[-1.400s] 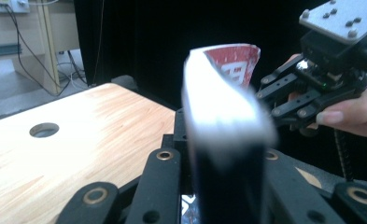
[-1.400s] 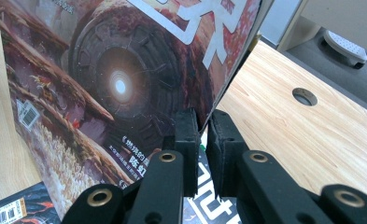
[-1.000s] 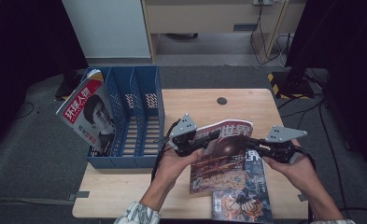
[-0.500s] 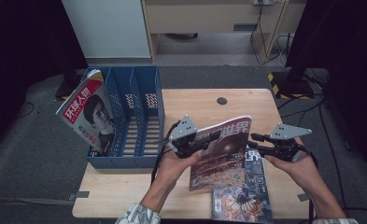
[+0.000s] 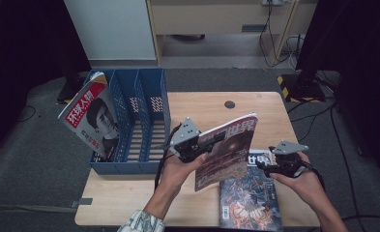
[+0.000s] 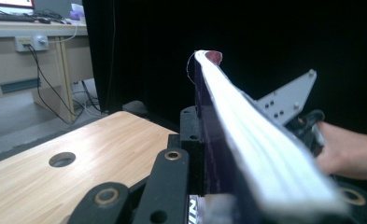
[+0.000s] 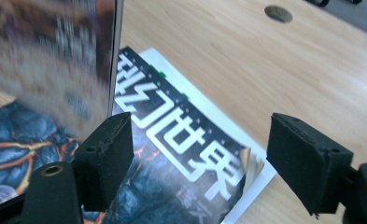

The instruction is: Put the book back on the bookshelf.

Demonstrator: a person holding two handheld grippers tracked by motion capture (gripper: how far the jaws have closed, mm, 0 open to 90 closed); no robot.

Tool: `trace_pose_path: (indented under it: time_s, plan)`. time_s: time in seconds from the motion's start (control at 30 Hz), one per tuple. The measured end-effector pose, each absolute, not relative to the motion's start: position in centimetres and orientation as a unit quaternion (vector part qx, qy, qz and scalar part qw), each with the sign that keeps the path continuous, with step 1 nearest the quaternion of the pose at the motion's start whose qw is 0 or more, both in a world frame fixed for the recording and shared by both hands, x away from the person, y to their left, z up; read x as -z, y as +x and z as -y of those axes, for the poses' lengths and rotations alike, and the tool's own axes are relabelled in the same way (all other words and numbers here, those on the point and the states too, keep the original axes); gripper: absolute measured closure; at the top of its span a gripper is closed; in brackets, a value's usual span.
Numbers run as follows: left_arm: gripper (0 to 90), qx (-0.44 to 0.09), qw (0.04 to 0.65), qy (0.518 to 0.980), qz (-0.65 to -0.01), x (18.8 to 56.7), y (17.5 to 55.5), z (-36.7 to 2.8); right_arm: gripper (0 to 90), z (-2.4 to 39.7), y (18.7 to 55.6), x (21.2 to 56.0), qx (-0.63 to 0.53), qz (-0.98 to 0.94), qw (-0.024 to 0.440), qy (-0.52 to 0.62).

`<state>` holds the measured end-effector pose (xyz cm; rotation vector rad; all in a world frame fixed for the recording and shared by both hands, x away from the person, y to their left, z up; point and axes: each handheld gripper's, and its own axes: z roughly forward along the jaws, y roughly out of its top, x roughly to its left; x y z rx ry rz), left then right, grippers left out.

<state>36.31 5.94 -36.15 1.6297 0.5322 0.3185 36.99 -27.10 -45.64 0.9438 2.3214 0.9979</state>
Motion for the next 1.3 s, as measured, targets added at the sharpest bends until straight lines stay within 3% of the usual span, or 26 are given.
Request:
trace_pose_path:
  time_s: [0.1, 0.43, 0.93, 1.1, 1.3]
  plan:
    - [83.9, -0.143, 0.645, 0.713, -0.234, 36.0, 36.3, -6.1, 18.6, 27.5, 37.0, 46.6, -0.36, -0.836, 0.21, 0.357]
    - [83.9, -0.169, 0.645, 0.706, -0.241, 35.1, 36.3, -7.3, 18.0, 29.2, 36.5, 48.9, -0.377, -0.806, 0.198, 0.411]
    - [83.9, -0.184, 0.658, 0.687, -0.248, 33.1, 35.9, -9.4, 16.5, 29.3, 36.2, 49.8, -0.371, -0.8, 0.198, 0.428]
    - [83.9, -0.189, 0.658, 0.684, -0.25, 32.6, 35.9, -9.7, 19.2, 29.6, 36.1, 49.6, -0.37, -0.794, 0.207, 0.435]
    - [83.9, -0.193, 0.66, 0.682, -0.251, 32.0, 35.7, -10.0, 33.6, 30.9, 36.1, 49.0, -0.372, -0.778, 0.238, 0.448]
